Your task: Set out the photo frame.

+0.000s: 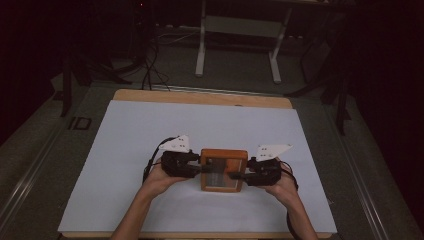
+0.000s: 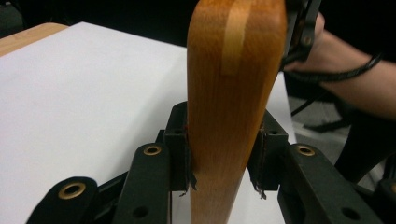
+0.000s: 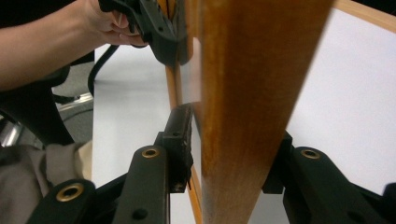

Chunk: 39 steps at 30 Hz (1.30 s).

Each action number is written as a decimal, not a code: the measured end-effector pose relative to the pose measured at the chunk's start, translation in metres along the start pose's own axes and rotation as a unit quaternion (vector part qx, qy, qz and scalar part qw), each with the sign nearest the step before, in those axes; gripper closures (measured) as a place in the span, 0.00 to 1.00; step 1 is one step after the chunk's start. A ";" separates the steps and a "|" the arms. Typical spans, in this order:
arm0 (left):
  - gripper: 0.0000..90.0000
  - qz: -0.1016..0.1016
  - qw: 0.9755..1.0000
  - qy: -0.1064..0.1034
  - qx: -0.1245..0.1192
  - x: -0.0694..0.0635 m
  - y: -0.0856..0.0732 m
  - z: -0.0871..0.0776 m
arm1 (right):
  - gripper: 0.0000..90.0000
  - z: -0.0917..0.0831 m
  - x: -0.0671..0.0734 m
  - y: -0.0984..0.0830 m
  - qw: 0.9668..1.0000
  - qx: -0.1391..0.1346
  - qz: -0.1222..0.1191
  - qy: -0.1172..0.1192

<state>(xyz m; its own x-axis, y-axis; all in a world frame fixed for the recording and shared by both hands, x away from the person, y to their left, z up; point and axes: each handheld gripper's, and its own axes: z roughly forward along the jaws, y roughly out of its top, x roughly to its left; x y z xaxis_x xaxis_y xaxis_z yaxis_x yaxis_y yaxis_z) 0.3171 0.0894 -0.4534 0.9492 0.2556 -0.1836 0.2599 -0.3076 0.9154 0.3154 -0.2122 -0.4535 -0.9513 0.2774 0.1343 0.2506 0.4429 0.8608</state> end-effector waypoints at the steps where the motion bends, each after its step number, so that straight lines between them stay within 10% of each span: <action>1: 0.73 -0.002 1.000 0.004 0.001 0.000 0.000 -0.003 | 0.69 0.005 0.001 0.002 1.000 -0.001 0.008 0.001; 39: 0.65 -0.120 0.991 0.054 0.007 0.028 -0.037 -0.011 | 0.63 0.061 -0.013 -0.014 0.992 -0.023 0.126 -0.001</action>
<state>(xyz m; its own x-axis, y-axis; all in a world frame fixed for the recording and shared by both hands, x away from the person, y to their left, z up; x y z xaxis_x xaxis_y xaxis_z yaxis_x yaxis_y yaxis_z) 0.3321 0.1182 -0.4879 0.8352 0.4196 -0.3555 0.4794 -0.2385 0.8446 0.3356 -0.1703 -0.4973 -0.8596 0.3757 0.3463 0.4712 0.3208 0.8216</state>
